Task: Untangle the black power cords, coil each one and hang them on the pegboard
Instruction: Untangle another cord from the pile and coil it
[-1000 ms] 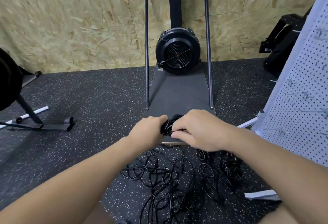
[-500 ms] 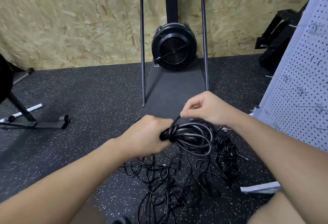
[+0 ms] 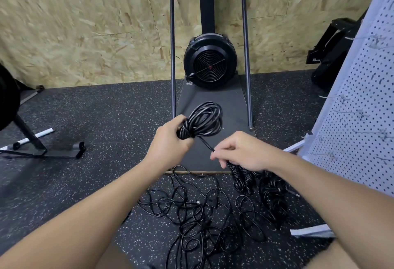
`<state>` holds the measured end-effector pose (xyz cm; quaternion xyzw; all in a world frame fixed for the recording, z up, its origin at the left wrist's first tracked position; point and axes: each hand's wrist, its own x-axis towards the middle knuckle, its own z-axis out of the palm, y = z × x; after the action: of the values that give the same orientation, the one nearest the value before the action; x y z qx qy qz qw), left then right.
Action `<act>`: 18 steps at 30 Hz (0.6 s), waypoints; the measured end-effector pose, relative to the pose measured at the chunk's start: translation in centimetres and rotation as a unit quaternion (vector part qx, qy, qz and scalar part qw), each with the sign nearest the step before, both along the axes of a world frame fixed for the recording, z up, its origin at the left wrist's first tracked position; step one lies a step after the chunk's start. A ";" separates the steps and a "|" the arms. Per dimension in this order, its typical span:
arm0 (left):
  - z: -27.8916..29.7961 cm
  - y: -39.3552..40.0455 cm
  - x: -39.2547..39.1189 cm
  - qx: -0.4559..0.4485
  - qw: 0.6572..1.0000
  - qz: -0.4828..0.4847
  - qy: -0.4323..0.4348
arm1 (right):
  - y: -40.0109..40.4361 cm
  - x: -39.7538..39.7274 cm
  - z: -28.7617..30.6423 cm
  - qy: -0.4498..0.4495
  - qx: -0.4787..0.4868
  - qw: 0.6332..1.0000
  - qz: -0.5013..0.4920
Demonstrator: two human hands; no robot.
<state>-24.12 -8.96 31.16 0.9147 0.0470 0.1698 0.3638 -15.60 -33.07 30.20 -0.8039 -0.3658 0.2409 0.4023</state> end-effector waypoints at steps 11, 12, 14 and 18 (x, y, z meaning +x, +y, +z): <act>-2.7 -1.1 1.0 0.314 0.936 -0.025 0.157 | -1.0 -1.3 4.0 -0.226 -0.010 0.974 0.030; -2.9 -1.5 0.8 0.332 0.928 -0.044 0.165 | -1.0 -1.0 3.7 -0.227 -0.011 0.974 0.025; -3.3 -2.0 0.5 0.352 0.916 -0.079 0.173 | -1.0 -0.5 3.2 -0.214 -0.007 0.977 0.020; -3.2 -1.8 -0.2 0.363 0.902 -0.184 0.142 | -1.3 0.8 2.5 -0.168 0.031 0.985 0.008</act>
<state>-24.33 -10.74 27.99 0.9902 -0.1359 -0.0264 0.0203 -14.75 -34.35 32.71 -0.8175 -0.4414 0.0944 0.3578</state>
